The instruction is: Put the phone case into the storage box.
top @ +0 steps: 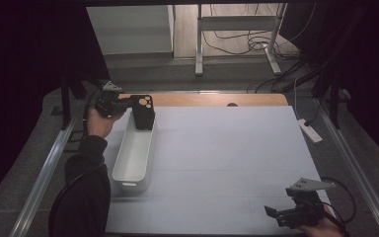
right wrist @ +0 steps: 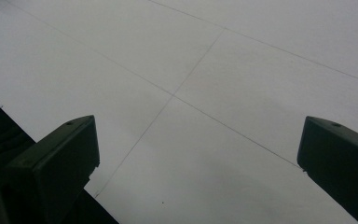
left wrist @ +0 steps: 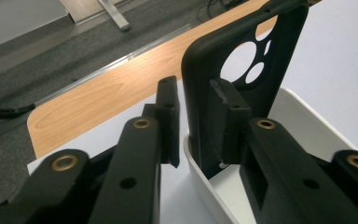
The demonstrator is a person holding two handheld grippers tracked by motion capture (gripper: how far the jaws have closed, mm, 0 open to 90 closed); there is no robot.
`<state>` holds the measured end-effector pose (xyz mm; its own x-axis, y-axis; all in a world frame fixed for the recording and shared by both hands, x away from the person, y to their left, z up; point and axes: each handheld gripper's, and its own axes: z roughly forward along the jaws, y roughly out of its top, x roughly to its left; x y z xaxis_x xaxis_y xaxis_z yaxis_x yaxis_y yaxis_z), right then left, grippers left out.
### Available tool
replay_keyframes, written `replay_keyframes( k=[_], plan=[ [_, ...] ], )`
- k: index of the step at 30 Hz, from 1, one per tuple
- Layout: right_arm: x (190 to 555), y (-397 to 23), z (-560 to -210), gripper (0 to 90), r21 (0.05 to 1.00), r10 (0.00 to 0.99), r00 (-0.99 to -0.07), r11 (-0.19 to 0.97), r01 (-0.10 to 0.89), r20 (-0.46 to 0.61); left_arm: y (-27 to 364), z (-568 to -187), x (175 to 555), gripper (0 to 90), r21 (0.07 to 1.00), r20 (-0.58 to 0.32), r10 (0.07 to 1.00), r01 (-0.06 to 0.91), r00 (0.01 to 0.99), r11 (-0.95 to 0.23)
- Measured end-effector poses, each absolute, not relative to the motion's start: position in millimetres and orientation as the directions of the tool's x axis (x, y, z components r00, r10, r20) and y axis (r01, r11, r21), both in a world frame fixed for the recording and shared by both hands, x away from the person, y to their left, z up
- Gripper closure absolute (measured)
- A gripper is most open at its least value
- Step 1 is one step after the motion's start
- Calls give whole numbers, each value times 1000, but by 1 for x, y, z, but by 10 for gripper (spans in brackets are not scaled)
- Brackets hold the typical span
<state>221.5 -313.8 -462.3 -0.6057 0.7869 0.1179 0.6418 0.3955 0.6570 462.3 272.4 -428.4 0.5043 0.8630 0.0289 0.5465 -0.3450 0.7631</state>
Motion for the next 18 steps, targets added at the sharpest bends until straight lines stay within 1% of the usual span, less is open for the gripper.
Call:
replay_keyframes(
  k=[3, 12, 15, 18],
  plan=[
    [221, -314, -462, 0, 658, 787, -605, 394, 641, 118, 273, -429, 462, 704, 765, 7, 869, 557, 495, -324],
    [221, -314, -462, 0, 663, 786, -606, 391, 639, 120, 276, -432, 461, 549, 749, -114, 874, 619, 472, -237],
    [221, -315, -462, 0, 664, 786, -606, 389, 638, 122, 275, -432, 461, 493, 746, -131, 873, 626, 471, -226],
    [221, -315, -462, 0, 665, 786, -606, 388, 638, 123, 275, -431, 460, 461, 745, -158, 870, 635, 467, -206]
  ],
)
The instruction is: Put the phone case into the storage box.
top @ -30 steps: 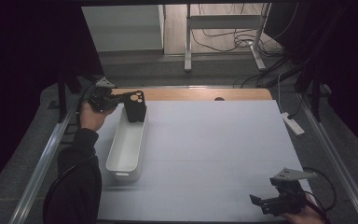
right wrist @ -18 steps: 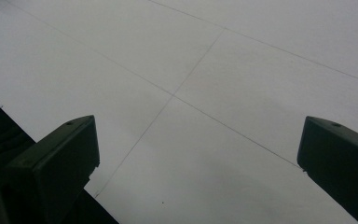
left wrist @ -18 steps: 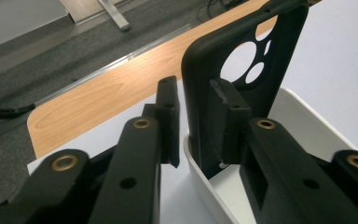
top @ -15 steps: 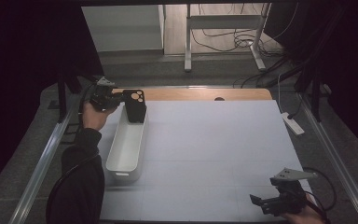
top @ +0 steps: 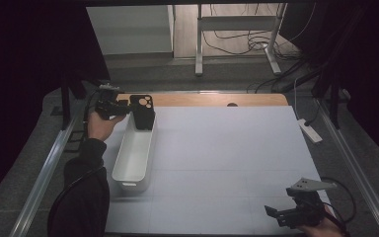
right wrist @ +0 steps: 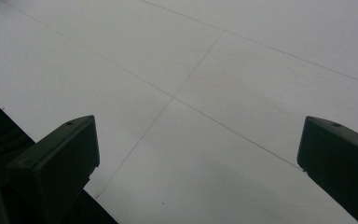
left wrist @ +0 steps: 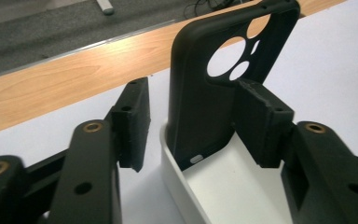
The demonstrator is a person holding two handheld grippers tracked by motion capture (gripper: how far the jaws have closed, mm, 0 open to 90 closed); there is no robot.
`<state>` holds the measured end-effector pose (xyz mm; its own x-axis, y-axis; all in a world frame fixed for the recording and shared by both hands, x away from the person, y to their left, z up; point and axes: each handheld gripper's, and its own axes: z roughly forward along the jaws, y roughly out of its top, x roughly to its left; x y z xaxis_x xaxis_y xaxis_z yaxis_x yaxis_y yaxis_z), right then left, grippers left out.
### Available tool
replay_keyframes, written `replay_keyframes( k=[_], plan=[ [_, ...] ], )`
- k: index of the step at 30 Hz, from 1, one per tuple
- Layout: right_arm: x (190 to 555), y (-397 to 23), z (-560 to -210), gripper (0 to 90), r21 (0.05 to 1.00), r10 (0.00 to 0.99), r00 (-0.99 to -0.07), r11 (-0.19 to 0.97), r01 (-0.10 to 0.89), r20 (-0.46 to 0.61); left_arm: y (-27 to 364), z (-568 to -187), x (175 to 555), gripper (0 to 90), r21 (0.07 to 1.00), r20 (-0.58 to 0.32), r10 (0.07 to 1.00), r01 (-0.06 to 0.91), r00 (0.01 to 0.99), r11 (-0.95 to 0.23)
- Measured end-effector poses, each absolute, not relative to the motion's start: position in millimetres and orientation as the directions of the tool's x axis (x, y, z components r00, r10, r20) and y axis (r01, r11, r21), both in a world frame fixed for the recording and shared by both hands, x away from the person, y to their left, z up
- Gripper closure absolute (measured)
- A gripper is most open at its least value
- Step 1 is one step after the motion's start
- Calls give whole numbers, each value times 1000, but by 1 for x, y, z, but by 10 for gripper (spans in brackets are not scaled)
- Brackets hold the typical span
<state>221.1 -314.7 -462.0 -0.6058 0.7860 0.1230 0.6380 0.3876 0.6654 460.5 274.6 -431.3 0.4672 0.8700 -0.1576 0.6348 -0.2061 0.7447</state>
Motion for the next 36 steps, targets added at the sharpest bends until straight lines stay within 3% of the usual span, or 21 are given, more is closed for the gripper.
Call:
replay_keyframes(
  k=[21, 27, 36],
  plan=[
    [221, -315, -462, 0, 665, 785, -607, 390, 637, 121, 279, -430, 444, 204, 732, -216, 847, 655, 485, -189],
    [221, -315, -462, 0, 668, 787, -606, 388, 635, 120, 278, -427, 437, 175, 739, -254, 816, 648, 519, -182],
    [220, -315, -461, 0, 670, 787, -605, 386, 634, 119, 273, -427, 425, 73, 747, -233, 792, 626, 564, -226]
  ],
)
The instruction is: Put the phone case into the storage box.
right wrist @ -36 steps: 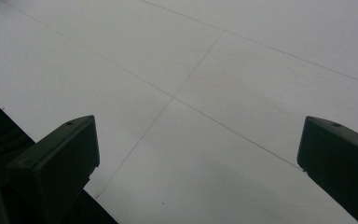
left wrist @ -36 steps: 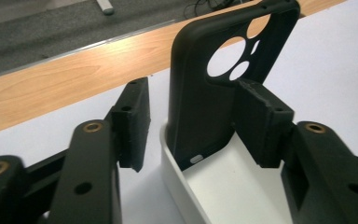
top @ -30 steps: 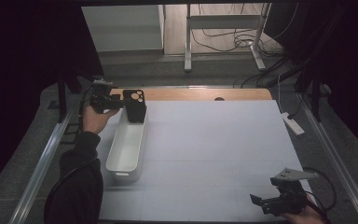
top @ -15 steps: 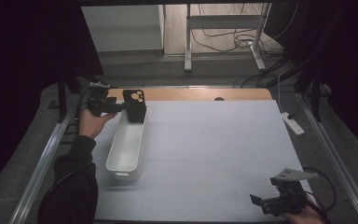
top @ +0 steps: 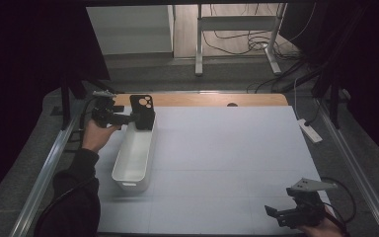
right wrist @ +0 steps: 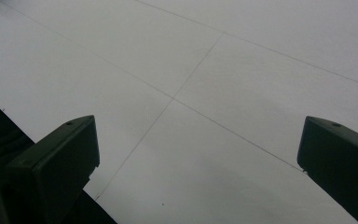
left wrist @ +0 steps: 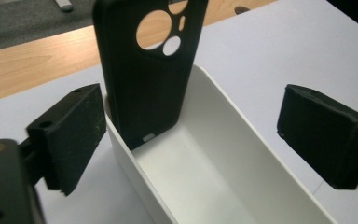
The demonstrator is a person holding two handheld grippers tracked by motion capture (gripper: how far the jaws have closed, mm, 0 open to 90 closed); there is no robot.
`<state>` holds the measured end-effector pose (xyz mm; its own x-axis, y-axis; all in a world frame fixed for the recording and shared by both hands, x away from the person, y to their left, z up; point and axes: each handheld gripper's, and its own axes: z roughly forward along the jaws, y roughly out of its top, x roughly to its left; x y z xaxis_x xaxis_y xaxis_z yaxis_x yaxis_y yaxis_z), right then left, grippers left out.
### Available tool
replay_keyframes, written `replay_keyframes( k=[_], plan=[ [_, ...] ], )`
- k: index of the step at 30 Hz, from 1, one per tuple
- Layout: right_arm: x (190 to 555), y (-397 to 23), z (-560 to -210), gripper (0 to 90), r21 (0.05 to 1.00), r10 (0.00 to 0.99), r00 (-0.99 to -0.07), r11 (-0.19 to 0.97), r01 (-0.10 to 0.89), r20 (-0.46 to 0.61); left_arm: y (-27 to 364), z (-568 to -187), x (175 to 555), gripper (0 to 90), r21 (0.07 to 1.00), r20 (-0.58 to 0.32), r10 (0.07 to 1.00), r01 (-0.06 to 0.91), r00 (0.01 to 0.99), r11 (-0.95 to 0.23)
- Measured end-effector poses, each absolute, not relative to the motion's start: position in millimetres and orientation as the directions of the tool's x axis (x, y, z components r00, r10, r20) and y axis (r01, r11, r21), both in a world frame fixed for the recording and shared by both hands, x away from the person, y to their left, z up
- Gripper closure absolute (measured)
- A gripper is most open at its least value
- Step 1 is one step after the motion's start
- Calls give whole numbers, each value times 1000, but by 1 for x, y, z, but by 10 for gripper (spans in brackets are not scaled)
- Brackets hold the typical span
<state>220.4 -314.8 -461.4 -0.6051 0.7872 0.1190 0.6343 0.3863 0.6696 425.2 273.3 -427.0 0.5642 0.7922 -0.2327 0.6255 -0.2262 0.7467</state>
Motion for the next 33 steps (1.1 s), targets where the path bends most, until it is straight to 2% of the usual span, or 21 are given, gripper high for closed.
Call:
replay_keyframes(
  k=[13, 33],
  plan=[
    [220, -315, -461, 0, 670, 788, -604, 386, 634, 117, 272, -427, 410, 0, 759, -207, 789, 604, 579, -245],
    [220, -314, -461, 0, 669, 791, -601, 387, 635, 113, 265, -427, 380, 0, 775, -191, 769, 574, 610, -264]
  ],
)
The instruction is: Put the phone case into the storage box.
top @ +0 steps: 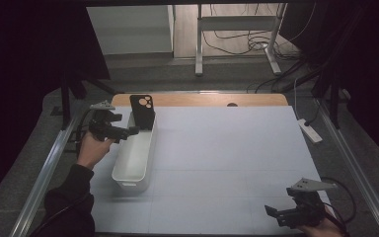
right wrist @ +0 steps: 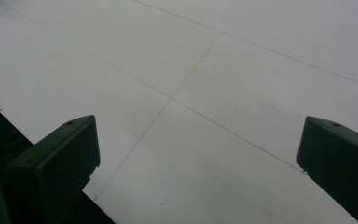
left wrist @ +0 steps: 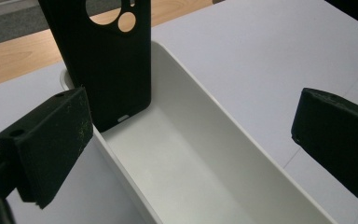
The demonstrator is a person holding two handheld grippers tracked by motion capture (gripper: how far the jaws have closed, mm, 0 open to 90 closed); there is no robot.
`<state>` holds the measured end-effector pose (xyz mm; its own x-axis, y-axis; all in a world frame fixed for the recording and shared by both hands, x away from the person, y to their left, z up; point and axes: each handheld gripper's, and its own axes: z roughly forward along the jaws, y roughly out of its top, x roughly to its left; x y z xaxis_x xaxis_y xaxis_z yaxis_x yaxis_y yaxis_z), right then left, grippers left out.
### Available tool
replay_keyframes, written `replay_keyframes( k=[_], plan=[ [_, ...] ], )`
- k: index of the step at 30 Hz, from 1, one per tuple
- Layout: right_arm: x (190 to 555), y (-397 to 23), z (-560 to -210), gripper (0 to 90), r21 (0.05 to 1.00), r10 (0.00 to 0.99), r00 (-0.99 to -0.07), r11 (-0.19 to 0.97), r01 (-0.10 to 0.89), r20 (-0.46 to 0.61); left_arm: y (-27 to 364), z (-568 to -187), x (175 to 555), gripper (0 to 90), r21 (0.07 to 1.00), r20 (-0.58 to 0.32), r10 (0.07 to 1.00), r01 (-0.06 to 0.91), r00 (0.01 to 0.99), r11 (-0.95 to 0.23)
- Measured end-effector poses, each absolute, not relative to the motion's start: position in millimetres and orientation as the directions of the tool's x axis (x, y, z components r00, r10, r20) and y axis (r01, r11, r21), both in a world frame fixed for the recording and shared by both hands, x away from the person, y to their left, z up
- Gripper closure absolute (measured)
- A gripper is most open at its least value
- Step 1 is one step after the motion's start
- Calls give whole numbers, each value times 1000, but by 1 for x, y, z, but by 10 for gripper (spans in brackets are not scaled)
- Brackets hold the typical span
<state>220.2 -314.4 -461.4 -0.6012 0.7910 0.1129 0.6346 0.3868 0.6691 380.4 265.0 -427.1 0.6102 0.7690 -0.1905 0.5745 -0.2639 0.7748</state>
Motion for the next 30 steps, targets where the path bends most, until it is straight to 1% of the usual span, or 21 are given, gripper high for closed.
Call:
replay_keyframes(
  k=[7, 10, 13, 26, 30],
  plan=[
    [220, -314, -461, 0, 671, 791, -602, 387, 632, 112, 265, -428, 369, 0, 793, -201, 753, 555, 627, -251],
    [219, -315, -461, 0, 677, 792, -600, 381, 630, 112, 264, -428, 364, 0, 796, -187, 753, 547, 631, -261],
    [219, -315, -461, 0, 676, 792, -600, 382, 630, 111, 265, -427, 359, 0, 806, -198, 746, 539, 635, -245],
    [219, -314, -461, 0, 676, 792, -600, 383, 629, 110, 260, -433, 343, 0, 799, -225, 743, 556, 631, -230],
    [219, -314, -461, 0, 674, 791, -602, 386, 630, 109, 258, -435, 339, 0, 796, -220, 741, 556, 634, -239]
  ],
)
